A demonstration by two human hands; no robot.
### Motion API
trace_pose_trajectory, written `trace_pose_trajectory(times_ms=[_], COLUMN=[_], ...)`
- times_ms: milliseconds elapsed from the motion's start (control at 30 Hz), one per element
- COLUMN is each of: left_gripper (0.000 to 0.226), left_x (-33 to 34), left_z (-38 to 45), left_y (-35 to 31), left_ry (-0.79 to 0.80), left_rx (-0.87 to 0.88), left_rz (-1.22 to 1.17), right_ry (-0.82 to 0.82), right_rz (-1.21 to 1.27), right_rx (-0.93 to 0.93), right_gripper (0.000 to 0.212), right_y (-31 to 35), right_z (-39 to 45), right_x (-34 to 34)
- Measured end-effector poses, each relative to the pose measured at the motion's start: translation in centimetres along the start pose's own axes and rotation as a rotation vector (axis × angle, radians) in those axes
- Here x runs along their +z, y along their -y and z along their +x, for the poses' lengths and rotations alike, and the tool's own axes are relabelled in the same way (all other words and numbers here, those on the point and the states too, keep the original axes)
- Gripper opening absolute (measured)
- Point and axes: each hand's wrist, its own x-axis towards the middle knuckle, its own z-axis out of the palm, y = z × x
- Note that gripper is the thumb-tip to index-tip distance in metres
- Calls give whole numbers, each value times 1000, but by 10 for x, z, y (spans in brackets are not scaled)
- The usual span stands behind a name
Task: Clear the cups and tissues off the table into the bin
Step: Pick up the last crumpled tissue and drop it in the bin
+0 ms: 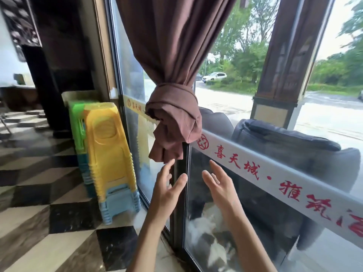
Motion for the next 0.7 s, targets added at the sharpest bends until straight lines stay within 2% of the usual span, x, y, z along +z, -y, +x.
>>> trace_pose_trajectory(times_ms=[167,333,433,533,567,700], left_gripper=[62,59,52,47,50,59], left_x=[-18,-45,-70,-101,-112,-155], left_z=[-4,-29,-57,-105,-125,-223], left_y=[-16,-25,-30,-38,-41,-60], left_ry=[-37,-168,-306,-484,-559,-796], left_rx=[15,8,-15,-40,-63,-139], left_rz=[3,39,50,54,58,145], right_ry=[14,143,276,474,546,764], right_rz=[11,68,129,179,199,227], right_rx=[-46,-121,-147,-185,-184,-199], right_gripper=[60,46,54,36,36,60], right_y=[12,29,37,48,51,70], right_z=[-1,-12,-23,-46,-57,-128], right_x=[11,29,48,77,88,131])
